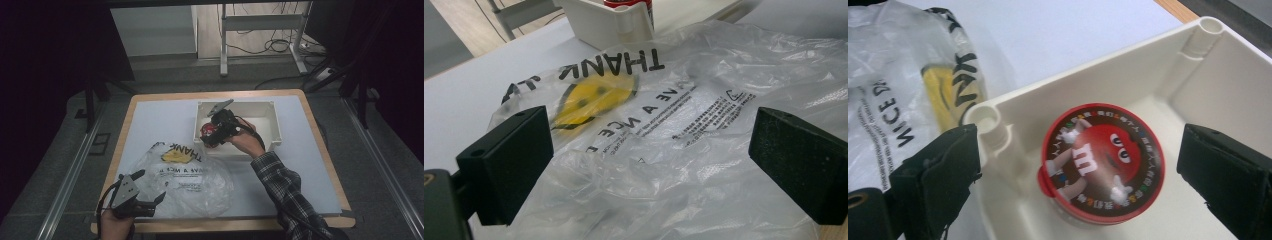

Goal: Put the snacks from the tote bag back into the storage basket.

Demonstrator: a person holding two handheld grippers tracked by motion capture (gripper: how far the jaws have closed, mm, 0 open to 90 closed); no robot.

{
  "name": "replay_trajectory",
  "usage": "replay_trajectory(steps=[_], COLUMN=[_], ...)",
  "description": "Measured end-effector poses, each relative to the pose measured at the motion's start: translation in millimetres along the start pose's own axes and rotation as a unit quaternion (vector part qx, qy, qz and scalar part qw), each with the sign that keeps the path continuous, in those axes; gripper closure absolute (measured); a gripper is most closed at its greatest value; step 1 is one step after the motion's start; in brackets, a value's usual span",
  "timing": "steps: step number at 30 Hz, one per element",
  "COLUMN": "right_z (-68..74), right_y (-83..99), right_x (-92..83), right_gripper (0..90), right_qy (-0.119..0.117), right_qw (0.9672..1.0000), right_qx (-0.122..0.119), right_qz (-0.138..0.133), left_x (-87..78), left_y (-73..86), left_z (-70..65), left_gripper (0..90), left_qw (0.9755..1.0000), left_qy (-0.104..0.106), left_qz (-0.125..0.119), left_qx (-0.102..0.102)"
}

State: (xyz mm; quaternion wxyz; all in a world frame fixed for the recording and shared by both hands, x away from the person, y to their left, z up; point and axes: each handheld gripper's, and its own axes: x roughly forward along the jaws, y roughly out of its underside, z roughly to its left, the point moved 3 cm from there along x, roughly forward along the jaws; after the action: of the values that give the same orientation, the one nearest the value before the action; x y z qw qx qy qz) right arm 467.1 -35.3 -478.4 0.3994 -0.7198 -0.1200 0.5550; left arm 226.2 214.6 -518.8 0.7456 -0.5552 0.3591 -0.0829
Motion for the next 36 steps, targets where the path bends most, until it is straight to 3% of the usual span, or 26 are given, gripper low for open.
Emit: replay_trajectory(steps=[36], right_z=[22.5], right_y=[16.7], right_x=[-28.4], right_gripper=[3.7], right_qy=[-0.005], right_qw=[0.9990], right_qx=[-0.025], right_qz=[-0.036], left_x=[-0.1], left_y=[-0.2], left_z=[-0.5], left_gripper=[3.9], left_qw=[1.0000], left_qy=[-0.002], left_qz=[0.000], left_qx=[0.001])
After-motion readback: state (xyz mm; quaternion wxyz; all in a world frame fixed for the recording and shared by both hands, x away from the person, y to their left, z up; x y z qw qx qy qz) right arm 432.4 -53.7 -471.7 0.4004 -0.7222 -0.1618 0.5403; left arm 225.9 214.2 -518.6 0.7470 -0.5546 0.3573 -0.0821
